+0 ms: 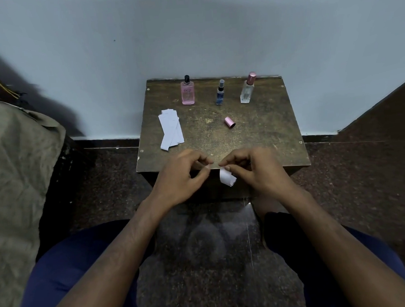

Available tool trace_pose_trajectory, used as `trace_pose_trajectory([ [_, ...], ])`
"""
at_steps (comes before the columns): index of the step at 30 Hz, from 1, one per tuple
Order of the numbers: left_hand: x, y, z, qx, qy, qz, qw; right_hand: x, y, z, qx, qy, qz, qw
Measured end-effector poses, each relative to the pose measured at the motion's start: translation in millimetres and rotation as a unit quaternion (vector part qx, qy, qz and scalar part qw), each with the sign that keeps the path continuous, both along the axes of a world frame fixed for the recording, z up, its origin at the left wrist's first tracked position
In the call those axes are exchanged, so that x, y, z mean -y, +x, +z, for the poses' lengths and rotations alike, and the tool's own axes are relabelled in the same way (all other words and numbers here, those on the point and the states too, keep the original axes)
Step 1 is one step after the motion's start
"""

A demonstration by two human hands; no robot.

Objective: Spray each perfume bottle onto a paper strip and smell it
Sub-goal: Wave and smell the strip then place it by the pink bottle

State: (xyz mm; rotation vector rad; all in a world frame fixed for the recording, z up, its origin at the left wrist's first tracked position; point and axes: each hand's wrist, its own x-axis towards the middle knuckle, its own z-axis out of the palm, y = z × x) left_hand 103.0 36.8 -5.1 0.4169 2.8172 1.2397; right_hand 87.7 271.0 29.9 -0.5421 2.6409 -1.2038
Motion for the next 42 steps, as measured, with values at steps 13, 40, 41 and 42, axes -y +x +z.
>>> trace_pose_trajectory([
  [13,-3.1,1.8,10.6,0.033,0.082,-0.04,0.995,3.5,0.2,-0.2,0.075,-0.065,-0.038,0.994],
  [40,8.4,-8.6,14.1,0.063,0.268,0.23,0.933,11.9,-2.4,-9.0,0.27,-0.219,-0.058,0.936],
  [41,7.8,-8.2,15.1,0.067,0.271,0.232,0.932,10.7,-3.3,-9.7,0.271,-0.219,-0.066,0.935],
  [42,7.3,-7.8,16.1,0.07,0.276,0.233,0.93,9.8,-4.2,-10.4,0.272,-0.215,-0.07,0.935],
])
